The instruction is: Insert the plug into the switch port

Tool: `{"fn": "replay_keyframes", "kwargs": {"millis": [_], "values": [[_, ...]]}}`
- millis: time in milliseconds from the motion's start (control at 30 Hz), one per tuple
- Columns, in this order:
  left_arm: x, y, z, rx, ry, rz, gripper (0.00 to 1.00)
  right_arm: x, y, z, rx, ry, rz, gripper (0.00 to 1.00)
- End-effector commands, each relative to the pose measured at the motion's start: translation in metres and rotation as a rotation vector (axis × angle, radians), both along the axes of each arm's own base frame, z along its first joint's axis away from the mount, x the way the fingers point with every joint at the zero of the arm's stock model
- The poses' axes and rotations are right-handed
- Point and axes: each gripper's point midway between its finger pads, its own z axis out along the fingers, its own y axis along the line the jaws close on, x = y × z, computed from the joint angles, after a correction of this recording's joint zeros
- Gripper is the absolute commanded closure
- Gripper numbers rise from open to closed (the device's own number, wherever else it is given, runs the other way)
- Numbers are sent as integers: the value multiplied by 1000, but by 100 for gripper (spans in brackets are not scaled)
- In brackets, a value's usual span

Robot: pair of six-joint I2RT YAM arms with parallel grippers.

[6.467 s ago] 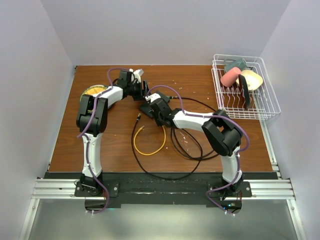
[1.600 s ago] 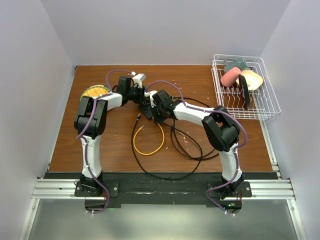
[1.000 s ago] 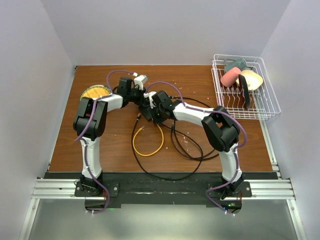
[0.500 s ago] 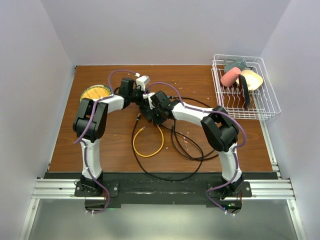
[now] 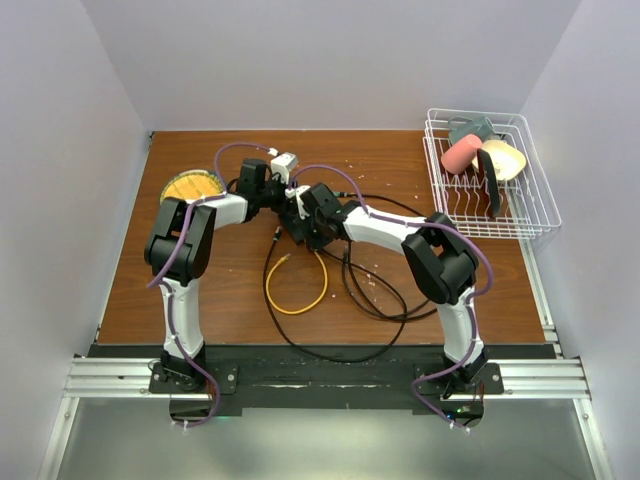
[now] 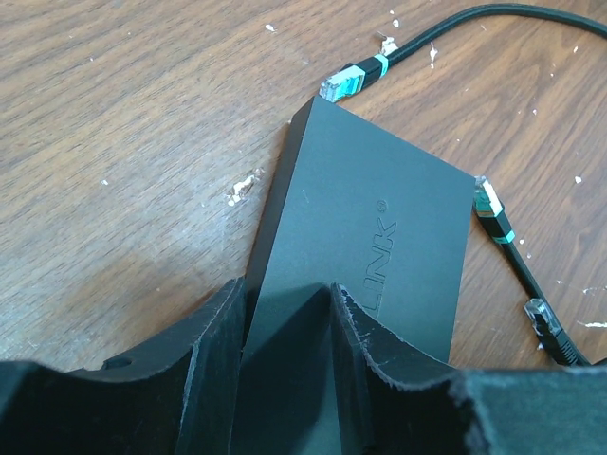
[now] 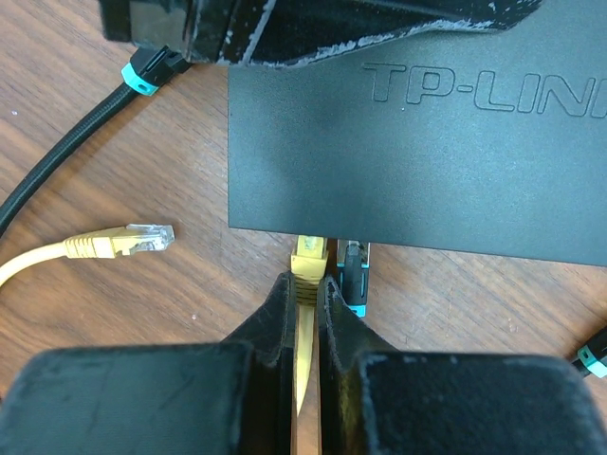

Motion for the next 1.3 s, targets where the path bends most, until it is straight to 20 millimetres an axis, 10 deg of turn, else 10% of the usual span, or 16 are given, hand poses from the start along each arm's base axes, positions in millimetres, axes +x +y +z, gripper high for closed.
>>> {"fn": "replay_keyframes", "kwargs": {"millis": [0, 800, 1033, 1267], "values": [[-198, -35, -57, -22, 776, -223, 97, 123, 38, 221, 505, -726, -163, 100], [-219, -28, -60, -38, 807, -226, 94, 129, 36, 224, 551, -730, -220, 100], [-176, -23, -58, -5, 724, -114, 75, 108, 24, 194, 490, -653, -201, 100], [-109, 28, -59, -27, 641, 127, 51, 79, 8, 133, 404, -519, -180, 86]]}}
